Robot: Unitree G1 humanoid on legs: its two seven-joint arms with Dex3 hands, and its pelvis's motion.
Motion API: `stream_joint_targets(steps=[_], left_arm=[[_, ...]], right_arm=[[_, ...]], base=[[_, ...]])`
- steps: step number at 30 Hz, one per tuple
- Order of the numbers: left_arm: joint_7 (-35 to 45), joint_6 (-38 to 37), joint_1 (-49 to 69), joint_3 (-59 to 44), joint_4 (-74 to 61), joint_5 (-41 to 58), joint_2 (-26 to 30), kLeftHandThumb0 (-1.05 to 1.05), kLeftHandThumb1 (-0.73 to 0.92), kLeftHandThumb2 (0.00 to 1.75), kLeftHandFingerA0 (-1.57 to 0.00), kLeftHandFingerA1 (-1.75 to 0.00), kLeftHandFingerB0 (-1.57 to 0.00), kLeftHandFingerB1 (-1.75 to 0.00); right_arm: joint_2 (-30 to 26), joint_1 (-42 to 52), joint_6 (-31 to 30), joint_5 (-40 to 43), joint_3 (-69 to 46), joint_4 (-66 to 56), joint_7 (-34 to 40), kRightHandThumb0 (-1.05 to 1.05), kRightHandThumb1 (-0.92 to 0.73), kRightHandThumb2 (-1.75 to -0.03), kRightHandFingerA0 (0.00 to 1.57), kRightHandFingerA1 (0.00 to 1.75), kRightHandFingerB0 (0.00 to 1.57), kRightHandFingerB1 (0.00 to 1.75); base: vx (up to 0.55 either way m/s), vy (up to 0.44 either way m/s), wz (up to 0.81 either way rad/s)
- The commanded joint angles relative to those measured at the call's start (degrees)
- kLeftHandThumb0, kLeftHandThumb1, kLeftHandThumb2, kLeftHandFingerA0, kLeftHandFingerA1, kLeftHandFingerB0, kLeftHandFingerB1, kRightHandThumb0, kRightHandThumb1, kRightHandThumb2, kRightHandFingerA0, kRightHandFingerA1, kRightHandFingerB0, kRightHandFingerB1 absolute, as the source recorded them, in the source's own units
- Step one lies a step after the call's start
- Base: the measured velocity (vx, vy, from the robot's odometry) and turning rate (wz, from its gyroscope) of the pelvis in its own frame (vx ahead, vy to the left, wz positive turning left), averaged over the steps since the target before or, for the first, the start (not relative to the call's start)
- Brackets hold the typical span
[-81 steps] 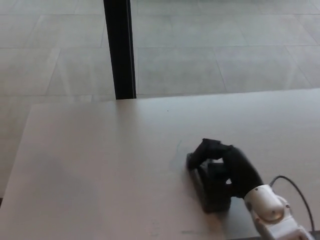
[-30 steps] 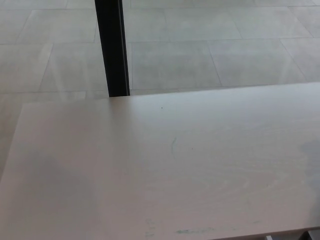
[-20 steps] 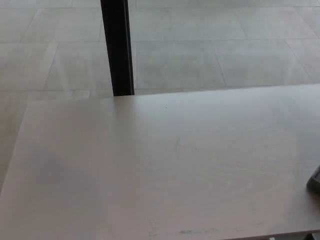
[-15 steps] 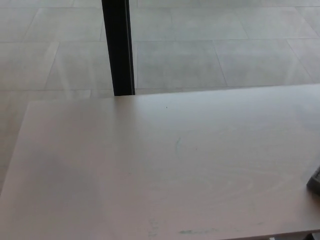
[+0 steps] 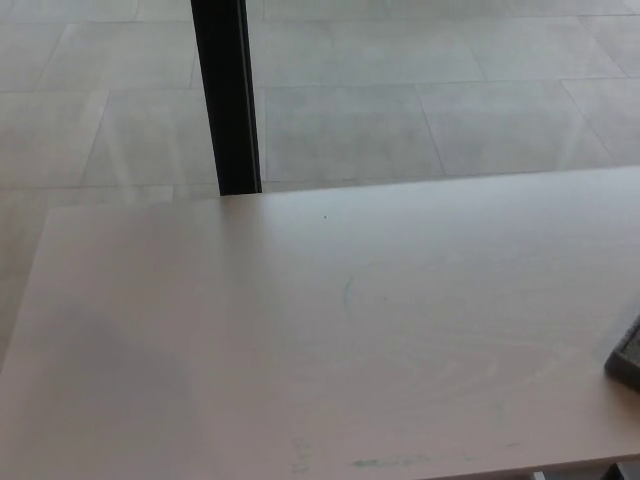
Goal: The robot uses its right hand to hold the eraser kept in the middle of the desk and use it to wipe the desk by swiping its surface twice
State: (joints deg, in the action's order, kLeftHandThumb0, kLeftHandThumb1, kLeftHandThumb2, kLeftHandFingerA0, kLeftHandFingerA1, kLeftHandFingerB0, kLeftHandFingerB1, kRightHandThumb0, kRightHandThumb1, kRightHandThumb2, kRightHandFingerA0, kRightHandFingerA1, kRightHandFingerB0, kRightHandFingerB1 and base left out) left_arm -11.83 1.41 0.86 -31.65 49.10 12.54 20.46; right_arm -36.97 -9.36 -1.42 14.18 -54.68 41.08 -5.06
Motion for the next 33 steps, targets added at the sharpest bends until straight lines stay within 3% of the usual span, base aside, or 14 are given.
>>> stream_joint_targets(steps=[1,4,7,13,16,18,19,25,28,30,33], left_arm=[[0.4,-0.3,0.6,-1.0,-0.7,1.1,1.0,-0.56,0.59,0.57,-0.62,-1.08,-0.63,-0.71],[0.1,1.1,1.0,-1.1,-2.2,1.0,0.7,-0.57,0.59,0.58,-0.64,-0.95,-0.60,-0.67],[-0.1,1.4,0.5,-1.9,-1.8,1.7,0.5,-0.54,0.59,0.58,-0.63,-0.94,-0.58,-0.67],[0.2,2.0,-0.1,-2.8,-1.4,2.6,0.5,-0.54,0.60,0.58,-0.63,-0.97,-0.56,-0.67],[0.0,1.4,-0.7,-2.5,0.3,2.1,0.9,-0.53,0.61,0.58,-0.66,-1.05,-0.60,-0.68],[0.9,-0.1,-0.2,-2.0,0.7,1.8,0.9,-0.54,0.62,0.58,-0.64,-1.03,-0.56,-0.67],[0.6,0.6,-0.1,-2.6,0.0,2.6,0.6,-0.54,0.61,0.59,-0.60,-0.94,-0.56,-0.67],[0.7,0.6,0.6,-1.5,-1.1,2.0,0.2,-0.58,0.61,0.60,-0.61,-0.96,-0.54,-0.64],[1.0,-0.4,-0.5,-1.4,0.7,2.1,0.5,-0.57,0.62,0.58,-0.64,-1.07,-0.59,-0.70],[1.7,-1.4,-0.6,-0.9,1.7,1.7,0.7,-0.57,0.65,0.59,-0.63,-0.97,-0.59,-0.66],[2.0,-1.9,0.1,-0.4,0.3,1.6,0.6,-0.56,0.66,0.60,-0.67,-1.01,-0.62,-0.69]], right_arm=[[8.4,6.0,3.0,4.1,-3.6,-0.3,7.9,-0.95,-0.68,-0.61,1.35,0.87,0.87,0.94],[12.6,7.5,5.5,3.5,-2.4,-0.3,8.9,-0.94,-0.66,-0.61,1.38,0.88,0.93,0.95],[14.6,8.1,4.3,3.9,-1.5,-2.2,10.1,-0.92,-0.63,-0.63,1.35,0.90,0.81,0.97],[18.4,9.9,4.2,2.4,2.9,-1.3,11.9,-0.85,-0.56,-0.65,1.34,0.89,0.81,0.95],[18.9,11.1,4.1,2.3,4.7,-2.1,12.2,-0.81,-0.55,-0.66,1.34,0.90,0.79,0.98],[19.4,12.5,2.9,2.5,6.0,-3.6,12.0,-0.77,-0.56,-0.69,1.27,0.94,0.70,1.00],[20.2,13.3,2.5,3.1,6.2,-4.7,11.7,-0.76,-0.54,-0.71,1.21,0.99,0.62,1.06],[19.9,14.2,3.0,4.5,7.3,-4.1,11.4,-0.76,-0.52,-0.74,1.18,0.99,0.67,1.06],[19.7,13.1,3.7,5.0,7.2,-2.8,11.8,-0.75,-0.51,-0.73,1.17,0.99,0.67,1.10],[19.6,13.1,3.3,5.2,7.5,-3.2,11.7,-0.75,-0.52,-0.72,1.10,0.99,0.62,1.11],[19.7,13.1,2.6,4.9,8.7,-4.2,11.7,-0.72,-0.52,-0.73,1.11,0.96,0.63,1.08]], base=[[0.00,0.000,0.00],[0.00,0.000,0.00],[0.00,0.000,0.00],[0.00,0.000,0.00],[0.00,0.000,0.00],[0.00,0.000,0.00],[0.00,0.000,0.00],[0.00,0.000,0.00],[0.00,0.000,0.00],[0.00,0.000,0.00],[0.00,0.000,0.00]])
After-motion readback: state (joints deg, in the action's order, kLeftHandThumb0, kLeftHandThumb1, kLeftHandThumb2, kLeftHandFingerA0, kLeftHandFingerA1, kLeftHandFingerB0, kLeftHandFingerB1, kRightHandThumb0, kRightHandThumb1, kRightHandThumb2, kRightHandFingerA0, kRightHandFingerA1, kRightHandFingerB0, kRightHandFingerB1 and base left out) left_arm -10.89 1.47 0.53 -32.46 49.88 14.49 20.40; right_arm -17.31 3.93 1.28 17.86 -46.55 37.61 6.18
